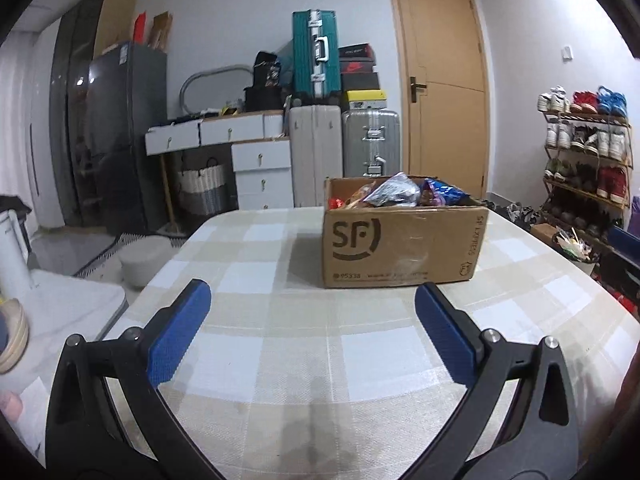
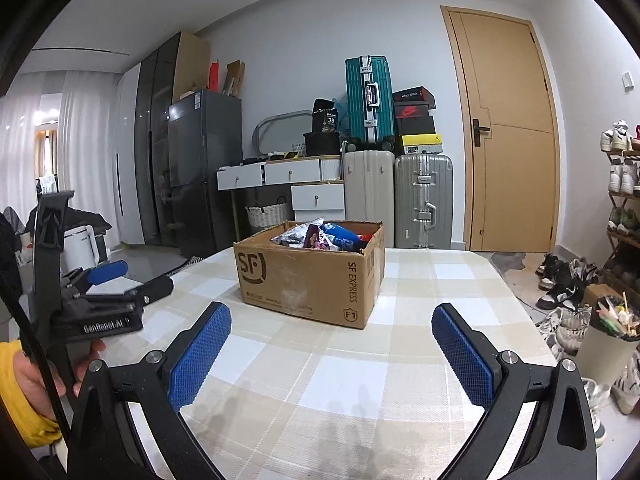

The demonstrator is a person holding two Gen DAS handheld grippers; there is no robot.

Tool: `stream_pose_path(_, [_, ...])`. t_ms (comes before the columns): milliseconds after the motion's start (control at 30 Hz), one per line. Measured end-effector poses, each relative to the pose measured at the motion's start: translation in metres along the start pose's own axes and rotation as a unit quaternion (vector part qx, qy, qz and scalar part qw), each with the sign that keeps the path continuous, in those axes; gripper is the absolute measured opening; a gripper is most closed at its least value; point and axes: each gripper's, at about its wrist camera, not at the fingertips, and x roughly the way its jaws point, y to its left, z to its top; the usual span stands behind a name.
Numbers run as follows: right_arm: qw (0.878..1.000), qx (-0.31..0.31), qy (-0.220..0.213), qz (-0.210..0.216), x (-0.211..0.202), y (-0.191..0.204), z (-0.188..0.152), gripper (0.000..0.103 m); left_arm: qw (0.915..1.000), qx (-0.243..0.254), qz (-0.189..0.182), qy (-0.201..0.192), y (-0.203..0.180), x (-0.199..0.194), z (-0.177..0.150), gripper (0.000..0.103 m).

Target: Organize snacks

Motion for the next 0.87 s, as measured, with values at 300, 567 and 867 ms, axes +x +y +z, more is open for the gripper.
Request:
stream_pose_path(300, [1.0,0.01,-0.005,0.0,-0.002,-0.002,-0.002,0.102,0.9999,-0.014,-0.007,-0.005,0.001,0.007,-0.002,0.102])
stream_pose_path(567, [1.0,0.003,0.0,-0.003,-0.004,0.002,0.001,0.102,0.9999,-0.012,-0.002,-0.005,-0.001,0.008,-0.004,0.102])
stream_pose_path(867, [1.0,0.003,0.002,-0.005,-0.003,0.002,-0.001,0.102,0.9992,-0.037,-0.016,-0.003,0.005,0.009,-0.007,0.102])
